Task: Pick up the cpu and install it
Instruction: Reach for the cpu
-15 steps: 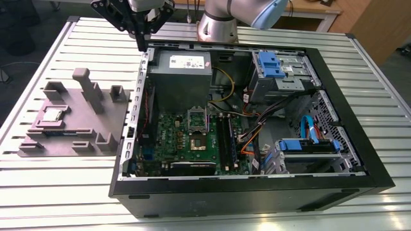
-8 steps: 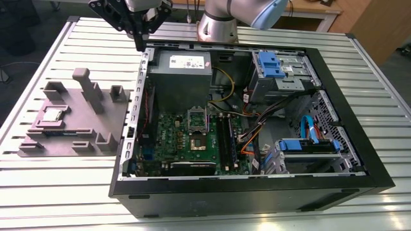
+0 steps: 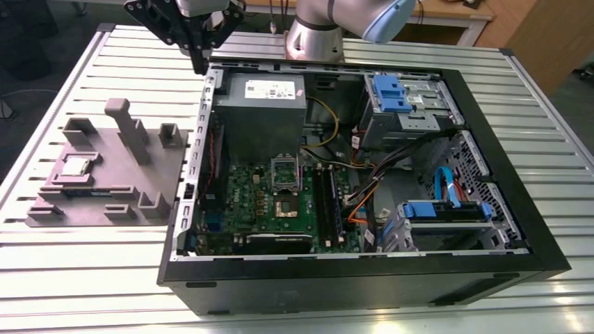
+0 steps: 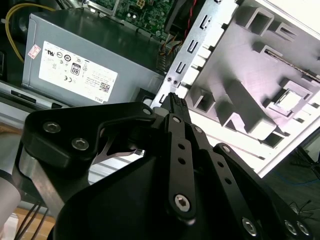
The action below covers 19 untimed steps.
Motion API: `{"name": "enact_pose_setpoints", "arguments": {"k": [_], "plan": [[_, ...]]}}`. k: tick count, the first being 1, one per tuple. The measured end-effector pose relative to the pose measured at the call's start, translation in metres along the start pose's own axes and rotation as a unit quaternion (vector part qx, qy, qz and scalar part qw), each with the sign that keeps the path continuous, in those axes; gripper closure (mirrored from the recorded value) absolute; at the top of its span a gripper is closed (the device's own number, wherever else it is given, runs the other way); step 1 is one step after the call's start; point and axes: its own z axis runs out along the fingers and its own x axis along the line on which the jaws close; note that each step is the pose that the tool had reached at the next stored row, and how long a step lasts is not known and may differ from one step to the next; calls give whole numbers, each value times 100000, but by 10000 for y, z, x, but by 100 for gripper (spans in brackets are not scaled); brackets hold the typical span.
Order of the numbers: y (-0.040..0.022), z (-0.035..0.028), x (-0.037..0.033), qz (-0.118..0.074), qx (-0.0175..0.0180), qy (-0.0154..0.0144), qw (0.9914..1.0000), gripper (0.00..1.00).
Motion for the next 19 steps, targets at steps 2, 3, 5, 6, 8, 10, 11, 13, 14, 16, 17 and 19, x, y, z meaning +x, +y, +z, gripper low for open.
{"name": "enact_pose_setpoints", "arguments": {"k": [2, 3, 5, 6, 8, 10, 11, 13, 14, 16, 17, 19], "plan": [[0, 0, 4, 0, -1, -3, 100000, 90], [0, 0, 6, 1, 0, 1, 100000, 90], [-1, -1, 10, 0, 2, 1, 100000, 90], [-1, 0, 12, 0, 1, 0, 100000, 90], [-1, 0, 16, 0, -2, -1, 100000, 90], [-2, 0, 19, -1, -2, -2, 100000, 90], [-2, 0, 22, 3, -2, -3, 100000, 90], [-2, -1, 26, 3, 0, -2, 100000, 90], [-2, -1, 29, 2, -1, -2, 100000, 90], [-2, -1, 34, 4, -1, 0, 100000, 90], [-3, -1, 36, 0, -1, 0, 100000, 90], [-3, -1, 41, 1, -4, -2, 100000, 90]]}}
